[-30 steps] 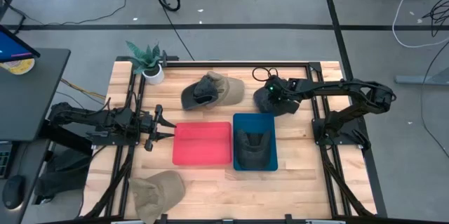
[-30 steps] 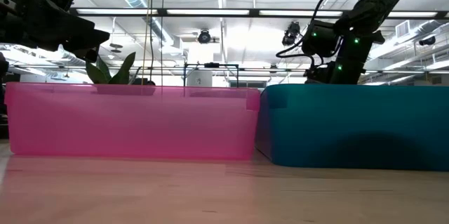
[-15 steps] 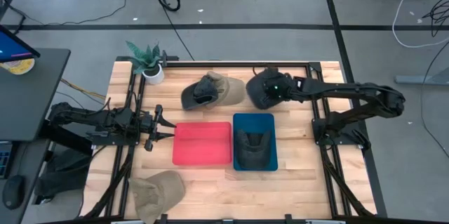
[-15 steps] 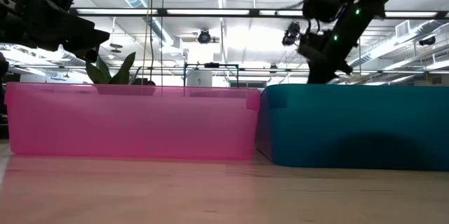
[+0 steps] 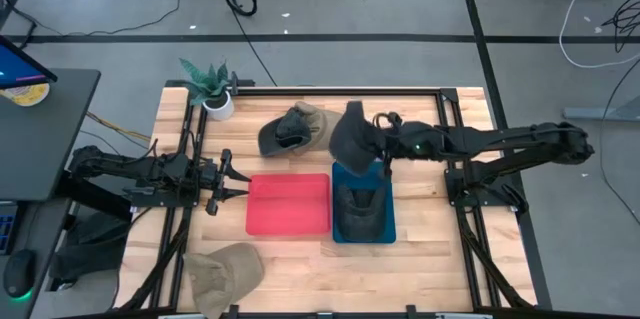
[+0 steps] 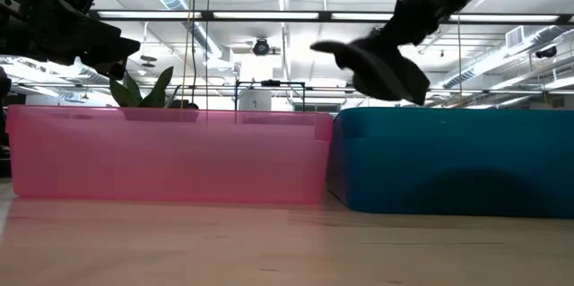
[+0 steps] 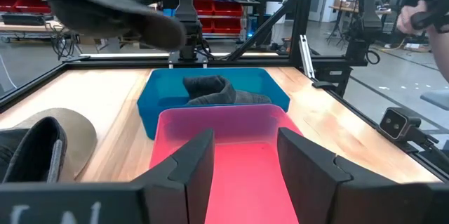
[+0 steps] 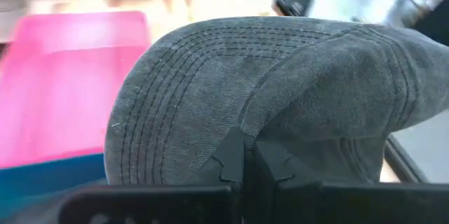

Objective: Pick & Place hat
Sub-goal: Put the top black cap into the blue bin, then put the bottom brown cap into the red bin

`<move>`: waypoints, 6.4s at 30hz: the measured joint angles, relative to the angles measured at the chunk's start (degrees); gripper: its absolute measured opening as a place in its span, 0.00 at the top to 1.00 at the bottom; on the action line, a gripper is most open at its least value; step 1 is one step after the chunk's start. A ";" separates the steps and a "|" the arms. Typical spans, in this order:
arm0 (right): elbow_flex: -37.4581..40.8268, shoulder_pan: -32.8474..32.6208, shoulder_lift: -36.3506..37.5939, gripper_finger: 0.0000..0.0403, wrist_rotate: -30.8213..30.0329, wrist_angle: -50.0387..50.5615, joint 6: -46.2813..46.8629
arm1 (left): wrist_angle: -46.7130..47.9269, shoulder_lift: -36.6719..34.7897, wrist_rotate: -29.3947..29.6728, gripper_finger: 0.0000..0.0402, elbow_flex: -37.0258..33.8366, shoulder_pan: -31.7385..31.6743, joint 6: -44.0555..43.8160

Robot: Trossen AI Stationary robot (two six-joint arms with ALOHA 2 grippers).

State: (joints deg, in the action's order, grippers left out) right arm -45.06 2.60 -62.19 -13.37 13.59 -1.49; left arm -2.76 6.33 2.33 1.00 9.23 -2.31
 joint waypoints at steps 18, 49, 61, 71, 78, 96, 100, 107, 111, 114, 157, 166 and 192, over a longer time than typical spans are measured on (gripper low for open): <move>-1.20 -10.72 0.56 0.98 6.91 3.60 -3.58 | 0.00 0.00 0.00 0.60 0.00 -0.01 0.02; -6.64 -18.61 -5.52 0.98 9.42 14.24 0.38 | 0.02 0.00 -0.01 0.60 0.01 0.00 0.01; -6.64 -18.61 -5.50 0.77 10.52 10.33 1.02 | 0.02 0.00 -0.01 0.60 0.01 -0.01 0.02; -6.64 -18.61 -5.49 0.58 11.44 8.35 3.46 | 0.02 0.00 -0.01 0.60 0.01 -0.01 0.00; -6.65 -18.27 -5.75 0.56 11.30 0.78 -1.40 | 0.02 0.00 0.00 0.60 0.00 -0.01 0.00; -15.39 -13.06 -23.37 0.56 10.49 -4.39 -4.47 | -0.04 0.04 -0.02 0.60 0.02 -0.01 0.01; -19.07 -12.04 -28.20 0.56 11.89 1.20 -2.96 | 0.00 0.04 -0.03 0.60 0.02 0.00 0.02; -23.46 -10.90 -33.03 0.56 12.97 10.56 1.07 | 0.00 0.04 -0.01 0.60 0.02 0.00 0.00; -23.53 -10.85 -33.10 0.56 13.00 12.47 3.26 | 0.00 0.04 -0.02 0.60 0.02 -0.01 0.00; -23.54 -10.88 -33.06 0.56 13.04 15.96 6.22 | 0.00 0.04 -0.02 0.60 0.02 -0.01 -0.01; -14.23 -1.76 -34.82 0.97 26.47 12.77 8.61 | 0.02 0.04 -0.01 0.60 0.02 -0.01 0.00; -14.23 -1.74 -32.97 0.97 26.64 12.31 8.54 | -0.02 0.02 -0.01 0.60 0.02 0.00 -0.01; -14.25 -1.50 -15.16 0.97 19.77 13.99 0.98 | 0.02 0.02 -0.01 0.60 0.02 -0.01 0.00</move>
State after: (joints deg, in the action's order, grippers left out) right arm -59.31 1.10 -77.35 6.40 27.58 -0.51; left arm -2.74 6.35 2.31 1.02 9.22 -2.31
